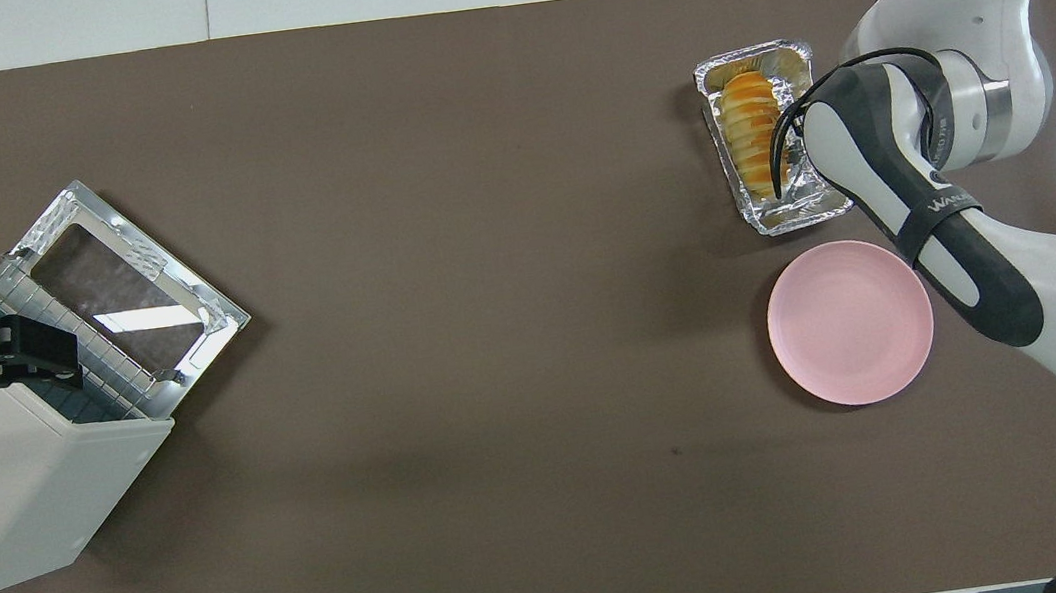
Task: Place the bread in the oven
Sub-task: 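Grasp the foil tray rim with the right gripper and lift it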
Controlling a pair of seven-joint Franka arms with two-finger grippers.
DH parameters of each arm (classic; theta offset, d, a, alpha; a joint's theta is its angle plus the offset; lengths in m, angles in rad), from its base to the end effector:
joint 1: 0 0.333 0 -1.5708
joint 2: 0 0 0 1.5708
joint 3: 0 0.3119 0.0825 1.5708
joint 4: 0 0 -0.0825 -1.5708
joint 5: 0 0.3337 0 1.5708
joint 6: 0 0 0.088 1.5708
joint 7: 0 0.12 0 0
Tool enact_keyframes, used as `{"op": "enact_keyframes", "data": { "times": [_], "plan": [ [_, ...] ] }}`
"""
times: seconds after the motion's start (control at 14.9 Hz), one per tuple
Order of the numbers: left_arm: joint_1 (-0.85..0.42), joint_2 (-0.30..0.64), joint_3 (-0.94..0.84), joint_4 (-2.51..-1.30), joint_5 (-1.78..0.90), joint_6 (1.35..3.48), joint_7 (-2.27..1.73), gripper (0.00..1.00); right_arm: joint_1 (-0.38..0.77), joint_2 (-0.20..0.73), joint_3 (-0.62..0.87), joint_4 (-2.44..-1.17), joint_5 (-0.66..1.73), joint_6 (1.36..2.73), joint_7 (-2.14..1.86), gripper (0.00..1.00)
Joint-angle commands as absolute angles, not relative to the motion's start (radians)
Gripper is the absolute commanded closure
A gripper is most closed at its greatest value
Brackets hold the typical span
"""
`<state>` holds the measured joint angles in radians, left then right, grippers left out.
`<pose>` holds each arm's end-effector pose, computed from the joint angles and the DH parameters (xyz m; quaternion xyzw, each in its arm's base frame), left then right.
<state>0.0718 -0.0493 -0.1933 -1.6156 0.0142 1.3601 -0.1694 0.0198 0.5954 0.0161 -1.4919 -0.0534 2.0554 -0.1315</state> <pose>0.4587 -0.0565 0.5967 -0.9943 -0.0252 0.1006 0.0266 0.6581 0.0184 0.3292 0.9952 0.0950 -0.0168 0.0181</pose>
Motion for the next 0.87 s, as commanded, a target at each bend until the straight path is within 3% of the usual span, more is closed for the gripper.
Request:
{"op": "enact_keyframes", "data": {
  "times": [0.0, 0.4, 0.8],
  "plan": [
    [0.086, -0.071, -0.198, -1.634, 0.0, 1.373, -0.166, 0.0, 0.012, 0.542, 0.029, -1.503, -0.043, 2.002, -0.132, 1.0],
    [0.086, -0.072, -0.198, -1.634, 0.0, 1.373, -0.166, 0.0, 0.113, 0.491, 0.044, -1.274, 0.086, 1.642, -0.022, 1.0],
    [0.086, -0.071, -0.198, -1.634, 0.0, 1.373, -0.166, 0.0, 0.32, 0.492, 0.049, -1.221, 0.147, 1.634, 0.274, 1.0]
  ]
}}
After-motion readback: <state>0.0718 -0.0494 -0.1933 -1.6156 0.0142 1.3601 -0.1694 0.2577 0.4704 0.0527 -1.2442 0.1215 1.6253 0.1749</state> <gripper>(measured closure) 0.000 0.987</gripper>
